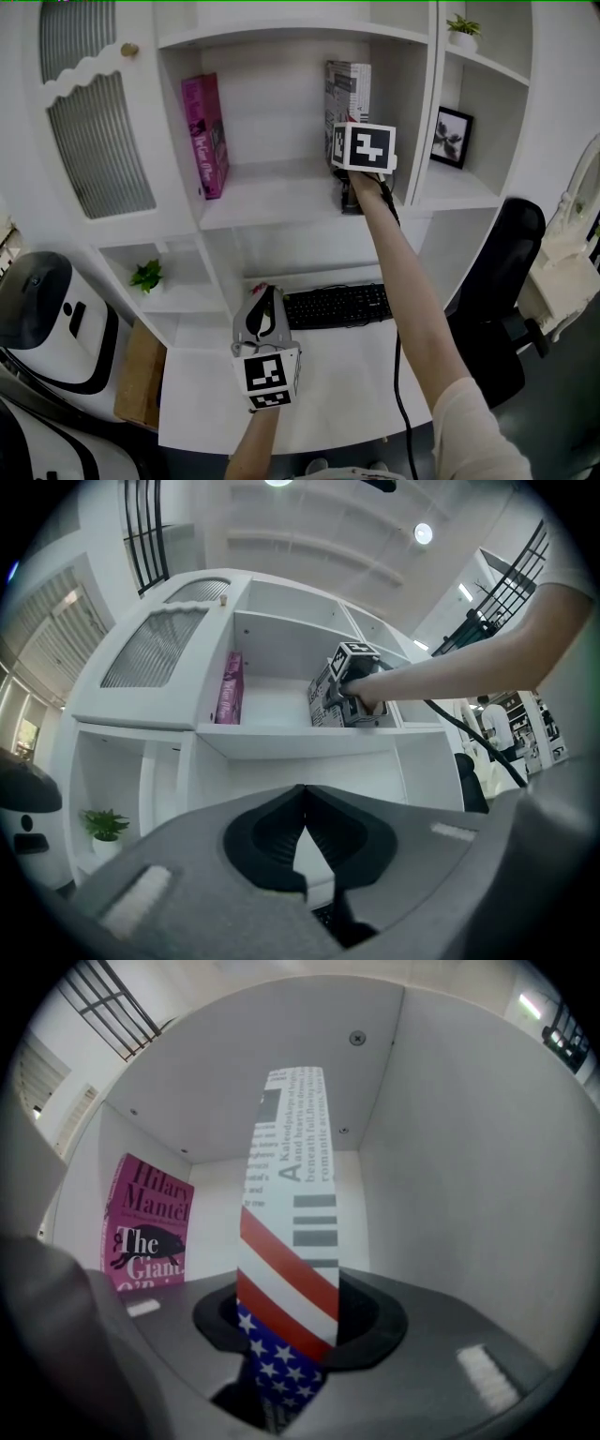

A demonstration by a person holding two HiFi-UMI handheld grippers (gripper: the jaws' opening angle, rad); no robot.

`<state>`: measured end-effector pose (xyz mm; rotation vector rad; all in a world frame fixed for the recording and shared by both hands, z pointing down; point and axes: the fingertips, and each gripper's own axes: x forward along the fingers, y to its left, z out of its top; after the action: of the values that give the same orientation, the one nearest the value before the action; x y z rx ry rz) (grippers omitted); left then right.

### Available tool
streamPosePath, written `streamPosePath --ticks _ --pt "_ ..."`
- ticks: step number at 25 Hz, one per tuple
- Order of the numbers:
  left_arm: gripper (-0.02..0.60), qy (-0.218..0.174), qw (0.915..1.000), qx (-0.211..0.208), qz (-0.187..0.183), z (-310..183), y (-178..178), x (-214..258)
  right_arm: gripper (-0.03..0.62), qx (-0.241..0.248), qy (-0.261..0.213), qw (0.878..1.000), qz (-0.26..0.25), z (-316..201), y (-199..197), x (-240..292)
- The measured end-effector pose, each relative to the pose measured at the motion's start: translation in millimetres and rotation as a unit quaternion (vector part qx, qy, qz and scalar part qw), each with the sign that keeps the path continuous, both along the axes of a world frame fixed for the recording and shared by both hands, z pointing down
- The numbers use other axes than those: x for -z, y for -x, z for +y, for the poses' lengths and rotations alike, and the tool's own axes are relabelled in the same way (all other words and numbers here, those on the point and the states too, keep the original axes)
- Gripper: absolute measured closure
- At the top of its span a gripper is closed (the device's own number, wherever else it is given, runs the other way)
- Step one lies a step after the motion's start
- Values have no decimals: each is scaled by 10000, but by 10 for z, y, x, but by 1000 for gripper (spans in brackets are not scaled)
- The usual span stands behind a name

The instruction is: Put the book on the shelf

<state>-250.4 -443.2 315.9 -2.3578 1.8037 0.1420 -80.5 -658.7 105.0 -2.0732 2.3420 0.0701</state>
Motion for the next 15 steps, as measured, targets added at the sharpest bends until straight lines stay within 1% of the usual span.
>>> streamPosePath --ticks 6,10,15 --pt "584 -52 9999 125 -27 -35 131 49 442 -94 -24 10000 -1 -93 -13 8" --pt "583 -50 9998 200 11 -51 225 55 438 -72 -128 9999 -26 -91 -2 16" --pt "583 -83 9996 209 145 -11 268 151 417 135 -163 9993 -309 -111 -22 3"
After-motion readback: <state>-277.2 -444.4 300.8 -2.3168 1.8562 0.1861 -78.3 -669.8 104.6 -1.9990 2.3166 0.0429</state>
